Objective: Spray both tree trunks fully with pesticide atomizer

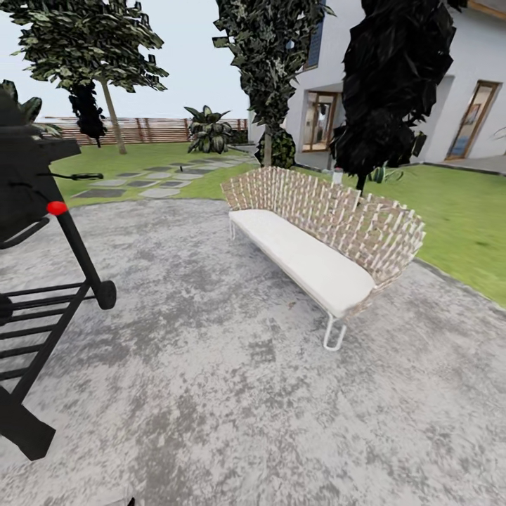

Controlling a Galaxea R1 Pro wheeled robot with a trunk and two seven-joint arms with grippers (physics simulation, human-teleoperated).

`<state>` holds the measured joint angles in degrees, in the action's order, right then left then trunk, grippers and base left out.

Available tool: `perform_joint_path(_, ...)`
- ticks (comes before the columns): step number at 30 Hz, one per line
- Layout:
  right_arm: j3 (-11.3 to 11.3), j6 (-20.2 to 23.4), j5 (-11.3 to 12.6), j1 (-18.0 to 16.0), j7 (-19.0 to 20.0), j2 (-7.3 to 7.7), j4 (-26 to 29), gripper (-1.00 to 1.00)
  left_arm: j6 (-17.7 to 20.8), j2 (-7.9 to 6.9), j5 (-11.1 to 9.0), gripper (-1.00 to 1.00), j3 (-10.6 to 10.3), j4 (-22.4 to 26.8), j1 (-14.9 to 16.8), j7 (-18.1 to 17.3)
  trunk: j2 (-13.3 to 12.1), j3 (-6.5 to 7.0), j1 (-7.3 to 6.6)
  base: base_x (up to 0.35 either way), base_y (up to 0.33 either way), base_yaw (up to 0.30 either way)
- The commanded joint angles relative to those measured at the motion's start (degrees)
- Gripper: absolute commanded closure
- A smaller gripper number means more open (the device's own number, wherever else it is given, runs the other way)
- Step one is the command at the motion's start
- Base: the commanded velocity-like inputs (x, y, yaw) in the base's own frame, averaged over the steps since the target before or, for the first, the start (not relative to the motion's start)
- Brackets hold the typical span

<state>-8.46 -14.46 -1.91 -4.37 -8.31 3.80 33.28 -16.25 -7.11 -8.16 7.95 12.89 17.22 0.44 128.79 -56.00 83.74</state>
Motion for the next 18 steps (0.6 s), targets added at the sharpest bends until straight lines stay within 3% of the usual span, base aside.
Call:
perform_joint_path(1,-0.4,0.0,-0.2,0.0,-0.6,0.07,0.0,-1.00,-0.2,0.00,-0.5,-1.00,-0.2,-0.1,0.0,0.0,0.0,-0.07,0.02,0.340,0.000,0.277)
perform_joint_path(18,-0.5,0.0,-0.3,0.0,-0.6,0.00,-0.1,-1.00,-0.2,-0.01,-0.5,-1.00,-0.2,-0.1,0.0,0.1,0.0,-0.52,0.02,0.340,0.000,0.276)
